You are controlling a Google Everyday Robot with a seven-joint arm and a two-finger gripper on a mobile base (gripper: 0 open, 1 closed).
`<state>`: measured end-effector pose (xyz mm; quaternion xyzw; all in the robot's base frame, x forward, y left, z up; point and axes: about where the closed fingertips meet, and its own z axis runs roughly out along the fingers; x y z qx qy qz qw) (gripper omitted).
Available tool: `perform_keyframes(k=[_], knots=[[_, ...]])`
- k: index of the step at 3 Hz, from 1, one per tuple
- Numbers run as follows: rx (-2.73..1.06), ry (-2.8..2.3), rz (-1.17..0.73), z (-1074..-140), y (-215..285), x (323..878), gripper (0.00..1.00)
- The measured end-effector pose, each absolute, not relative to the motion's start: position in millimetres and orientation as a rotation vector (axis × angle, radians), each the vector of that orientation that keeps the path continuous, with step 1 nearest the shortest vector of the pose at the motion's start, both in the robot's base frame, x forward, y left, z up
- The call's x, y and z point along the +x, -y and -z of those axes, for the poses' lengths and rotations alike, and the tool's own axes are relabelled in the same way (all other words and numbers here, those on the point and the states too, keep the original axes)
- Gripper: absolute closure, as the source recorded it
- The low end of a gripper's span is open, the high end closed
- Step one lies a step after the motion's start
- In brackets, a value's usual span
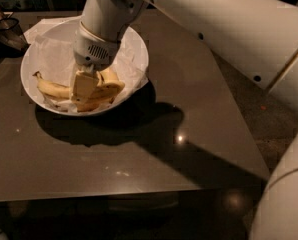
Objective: Pick banana from white bowl
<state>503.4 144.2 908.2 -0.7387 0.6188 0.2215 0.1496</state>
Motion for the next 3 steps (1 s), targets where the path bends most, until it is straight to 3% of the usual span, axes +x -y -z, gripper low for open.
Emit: perform_keyframes(k=[3], knots=[[-2.176,-1.821,-0.590,-954.6,-161.9,490.1,1.00]])
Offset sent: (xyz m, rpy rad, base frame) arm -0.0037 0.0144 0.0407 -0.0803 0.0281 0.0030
